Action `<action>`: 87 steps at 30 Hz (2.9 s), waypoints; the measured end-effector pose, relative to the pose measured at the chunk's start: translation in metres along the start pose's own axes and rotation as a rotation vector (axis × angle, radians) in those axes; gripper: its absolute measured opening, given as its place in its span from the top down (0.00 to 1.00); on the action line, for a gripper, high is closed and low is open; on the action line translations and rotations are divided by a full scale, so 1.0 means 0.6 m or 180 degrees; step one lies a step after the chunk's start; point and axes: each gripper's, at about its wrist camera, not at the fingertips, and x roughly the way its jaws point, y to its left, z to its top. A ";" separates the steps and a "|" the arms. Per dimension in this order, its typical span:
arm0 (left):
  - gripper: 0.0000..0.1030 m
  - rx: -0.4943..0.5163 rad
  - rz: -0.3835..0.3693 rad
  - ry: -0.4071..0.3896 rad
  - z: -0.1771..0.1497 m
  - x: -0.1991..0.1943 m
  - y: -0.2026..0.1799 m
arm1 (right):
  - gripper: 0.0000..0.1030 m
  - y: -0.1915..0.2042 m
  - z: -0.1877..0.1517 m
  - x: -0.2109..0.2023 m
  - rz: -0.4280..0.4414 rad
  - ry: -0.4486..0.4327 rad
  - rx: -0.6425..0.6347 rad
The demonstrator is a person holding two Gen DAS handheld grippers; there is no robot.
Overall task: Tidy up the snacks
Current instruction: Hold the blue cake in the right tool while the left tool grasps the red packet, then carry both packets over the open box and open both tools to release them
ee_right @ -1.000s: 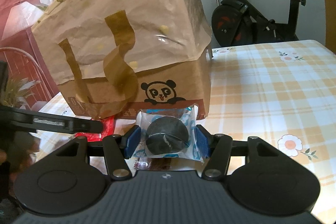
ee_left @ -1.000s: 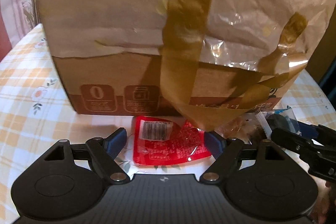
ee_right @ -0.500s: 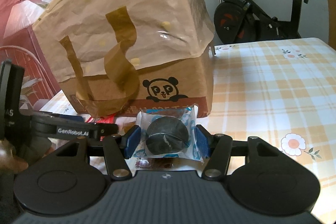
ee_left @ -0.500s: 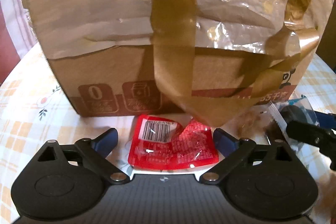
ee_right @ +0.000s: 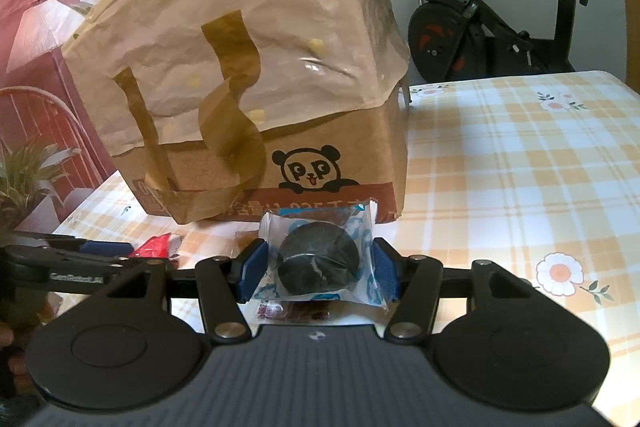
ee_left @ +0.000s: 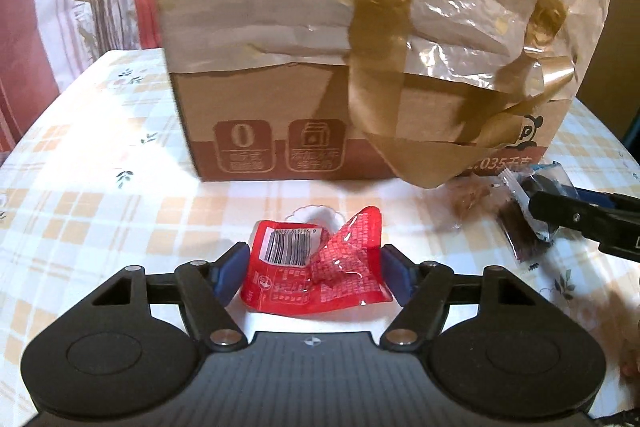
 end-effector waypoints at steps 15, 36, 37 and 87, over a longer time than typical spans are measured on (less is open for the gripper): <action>0.48 0.0005 -0.0128 -0.0118 -0.007 -0.034 0.015 | 0.42 0.014 -0.004 -0.001 -0.0004 0.0051 -0.0185; 0.63 -0.0054 -0.0238 -0.0241 -0.007 -0.059 0.027 | 0.42 0.016 -0.004 -0.001 0.0014 0.0067 -0.0207; 0.63 -0.0053 -0.0240 -0.0243 -0.006 -0.062 0.028 | 0.42 0.018 -0.004 -0.001 0.0009 0.0067 -0.0215; 0.62 -0.0191 -0.0166 -0.1443 0.348 -0.150 0.009 | 0.41 0.138 0.360 -0.001 -0.0036 -0.0666 -0.0606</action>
